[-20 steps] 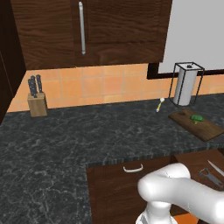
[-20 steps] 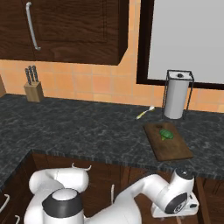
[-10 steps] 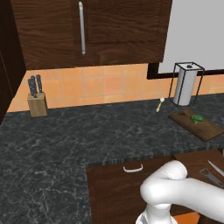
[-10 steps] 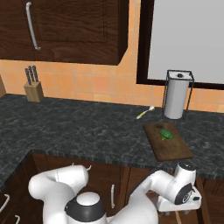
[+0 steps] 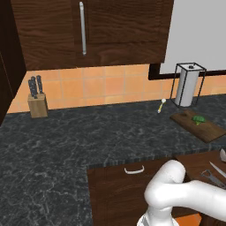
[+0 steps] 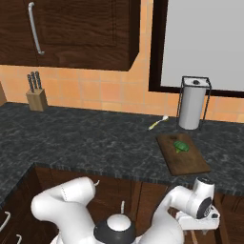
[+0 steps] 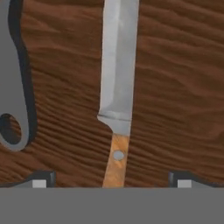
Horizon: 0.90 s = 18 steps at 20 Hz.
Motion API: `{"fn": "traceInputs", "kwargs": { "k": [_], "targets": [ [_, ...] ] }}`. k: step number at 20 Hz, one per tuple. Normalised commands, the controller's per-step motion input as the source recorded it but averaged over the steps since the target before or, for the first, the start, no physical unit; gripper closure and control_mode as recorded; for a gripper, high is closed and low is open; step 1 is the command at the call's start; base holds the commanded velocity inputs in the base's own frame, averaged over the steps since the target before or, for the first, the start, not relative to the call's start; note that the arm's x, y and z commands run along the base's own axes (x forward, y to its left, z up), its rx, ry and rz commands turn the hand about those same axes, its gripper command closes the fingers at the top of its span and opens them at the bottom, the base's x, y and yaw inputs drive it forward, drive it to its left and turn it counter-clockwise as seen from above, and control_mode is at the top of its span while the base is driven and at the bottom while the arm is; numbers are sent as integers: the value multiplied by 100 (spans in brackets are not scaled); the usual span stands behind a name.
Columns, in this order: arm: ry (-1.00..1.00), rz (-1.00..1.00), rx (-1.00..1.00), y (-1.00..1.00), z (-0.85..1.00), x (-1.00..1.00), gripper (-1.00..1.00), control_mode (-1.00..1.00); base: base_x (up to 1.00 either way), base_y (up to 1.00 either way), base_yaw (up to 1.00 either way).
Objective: Place the appropriate cutting tool for cutting the broccoli skin on the cutting board.
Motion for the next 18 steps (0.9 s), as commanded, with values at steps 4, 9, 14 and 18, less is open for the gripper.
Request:
{"fn": "traceInputs", "kwargs": {
  "k": [4, 9, 14, 18],
  "targets": [
    [7, 0, 3, -10, -43, 8, -100, -100, 0, 0, 0],
    [-1, 0, 1, 0, -51, -11, -100, -100, 0, 0, 0],
    [-5, 0, 0, 1, -60, -25, 100, -100, 0, 0, 0],
    [-9, 1, 2, 3, -57, -35, 100, -100, 0, 0, 0]
  ]
}}
